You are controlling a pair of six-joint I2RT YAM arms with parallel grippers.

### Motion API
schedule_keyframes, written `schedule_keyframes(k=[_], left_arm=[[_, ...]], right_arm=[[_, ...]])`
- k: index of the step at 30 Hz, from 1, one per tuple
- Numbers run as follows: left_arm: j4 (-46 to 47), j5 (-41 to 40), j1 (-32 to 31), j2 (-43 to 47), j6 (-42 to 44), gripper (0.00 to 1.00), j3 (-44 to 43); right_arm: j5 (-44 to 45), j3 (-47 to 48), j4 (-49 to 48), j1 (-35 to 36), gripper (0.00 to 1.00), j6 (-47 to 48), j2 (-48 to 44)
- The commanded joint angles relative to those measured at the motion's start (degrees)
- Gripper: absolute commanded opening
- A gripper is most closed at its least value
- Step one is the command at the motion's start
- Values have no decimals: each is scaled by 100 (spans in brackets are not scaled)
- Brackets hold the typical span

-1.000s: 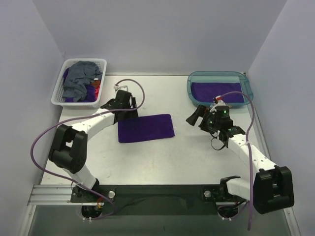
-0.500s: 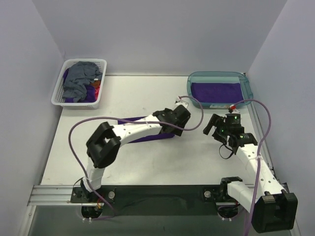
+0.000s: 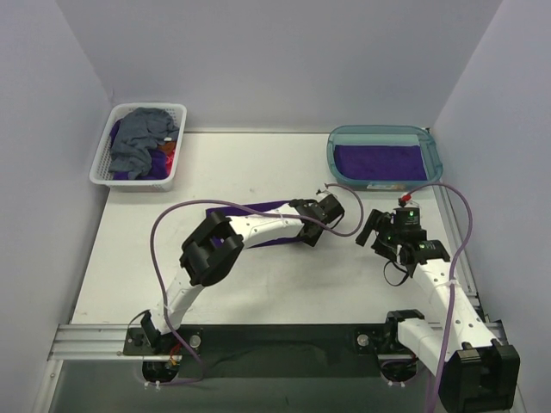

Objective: Fold and stack the towels
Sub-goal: Neatly place the folded towel into the bin

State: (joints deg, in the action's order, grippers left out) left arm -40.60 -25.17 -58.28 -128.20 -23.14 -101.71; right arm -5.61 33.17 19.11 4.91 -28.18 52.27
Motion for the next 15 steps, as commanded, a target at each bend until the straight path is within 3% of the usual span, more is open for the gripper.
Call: schedule_keyframes(k=[1, 5, 6, 8, 15], left_arm=[[-247, -23, 19, -231, 37, 56, -130], [-238, 3, 27, -328, -24, 30, 19], [-221, -6, 36, -320, -59, 15, 89], [-203, 38, 62, -241, -59, 2, 151], [543, 530, 150, 664, 90, 0, 907]], right_arm=[[-72, -65, 31, -34, 95, 59, -6], [-265, -83, -92, -34, 94, 41, 55], [-318, -82, -109, -25, 94, 41, 99], [-537, -82, -250, -34, 94, 32, 134], [-1661, -126, -1198, 28, 95, -810, 853]])
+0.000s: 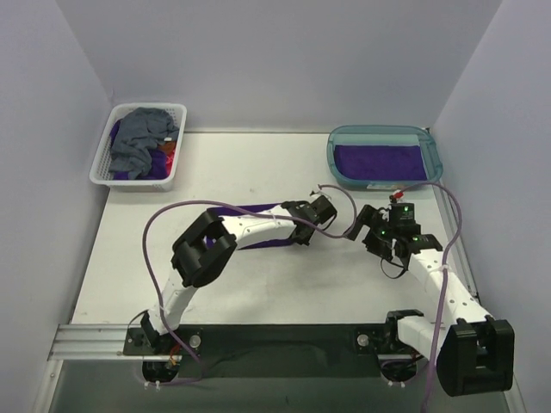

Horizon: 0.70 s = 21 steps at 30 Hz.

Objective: Fold and stack the towels
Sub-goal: Neatly place the folded towel into the bin

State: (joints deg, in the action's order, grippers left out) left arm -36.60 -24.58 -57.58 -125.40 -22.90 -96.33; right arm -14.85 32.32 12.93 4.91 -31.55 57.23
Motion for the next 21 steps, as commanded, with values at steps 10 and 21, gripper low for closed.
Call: schedule_keyframes(k=[10, 21], left_arm=[[838, 841, 195, 1220, 57, 0, 1099], [953, 972, 247, 1484, -4, 0, 1231]], right_arm=[[-1424, 47, -2801, 528, 96, -2416, 2344], [-1354, -287, -5246, 1390, 93, -4288, 4066]])
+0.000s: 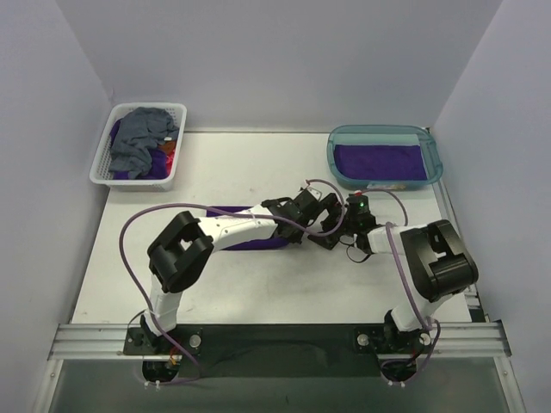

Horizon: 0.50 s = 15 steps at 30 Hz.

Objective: Fold and stack the towels
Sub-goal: Neatly place the folded towel into the bin

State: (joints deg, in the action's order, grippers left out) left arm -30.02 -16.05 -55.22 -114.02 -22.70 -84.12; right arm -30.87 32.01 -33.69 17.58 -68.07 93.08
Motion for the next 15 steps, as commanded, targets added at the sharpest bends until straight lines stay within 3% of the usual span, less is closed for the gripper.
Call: schedule_keyframes(k=[1, 6, 11, 15], left_arm=[[312, 120, 11, 362, -33, 0, 18], [321, 120, 20, 468, -15, 0, 27], [383, 111, 29, 565, -24, 0, 80], [400, 129, 47, 547, -77, 0, 53]], right_arm=[[309, -283, -803, 166, 93, -794, 544], [486, -231, -736, 307, 93, -883, 799], [565, 94, -24, 404, 92, -647, 852], [582, 288, 108, 483, 85, -637, 975]])
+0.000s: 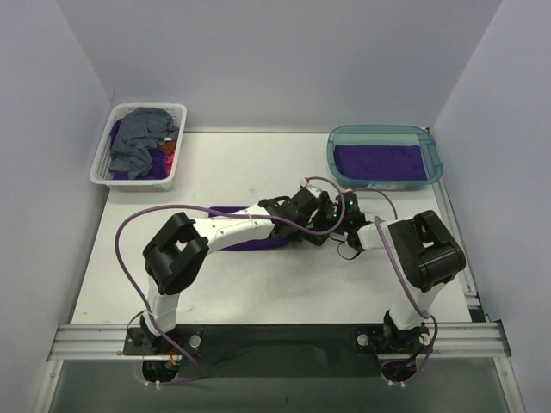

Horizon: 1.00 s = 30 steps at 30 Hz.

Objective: Fold and stack the towels
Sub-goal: Neatly place the folded towel into the bin

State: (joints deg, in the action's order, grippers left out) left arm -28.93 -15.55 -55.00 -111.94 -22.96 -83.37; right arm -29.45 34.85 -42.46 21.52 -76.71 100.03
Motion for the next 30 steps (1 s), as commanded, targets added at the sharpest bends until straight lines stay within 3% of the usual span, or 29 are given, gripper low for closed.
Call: schedule_keyframes(k=[1, 9, 12, 17, 20, 21, 22, 24, 25, 29, 30], left_arm=[[309, 96, 25, 331, -59, 0, -30], [362, 228, 16, 269, -200, 0, -56], [362, 263, 16, 234, -235, 0, -56], [370, 289, -2, 199, -270, 0, -30], [362, 333, -2, 269, -332, 22, 49], [362, 342, 7, 295, -428, 30, 75], [362, 342, 16, 348, -481, 47, 128], [370, 360, 25, 515, -612, 62, 190], [362, 377, 60, 585, -648, 76, 251], [519, 753, 393, 1198, -824, 97, 732], [598, 877, 516, 1349, -920, 98, 891]], right_arm=[[440, 65, 985, 124, 81, 218, 306], [484, 321, 1029, 221, 63, 419, 570], [493, 426, 1029, 213, 51, 551, 623], [555, 584, 1231, 186, 19, 902, 623], [520, 681, 1380, 125, 1, 1104, 623], [493, 707, 1415, 107, 0, 1244, 623], [476, 759, 1485, 81, 0, 1333, 623], [475, 812, 1556, 54, 0, 1587, 597], [484, 900, 1635, 46, 0, 1676, 588], [449, 1286, 1977, 2, 0, 2264, 588], [449, 1383, 2065, -16, 0, 2379, 588]])
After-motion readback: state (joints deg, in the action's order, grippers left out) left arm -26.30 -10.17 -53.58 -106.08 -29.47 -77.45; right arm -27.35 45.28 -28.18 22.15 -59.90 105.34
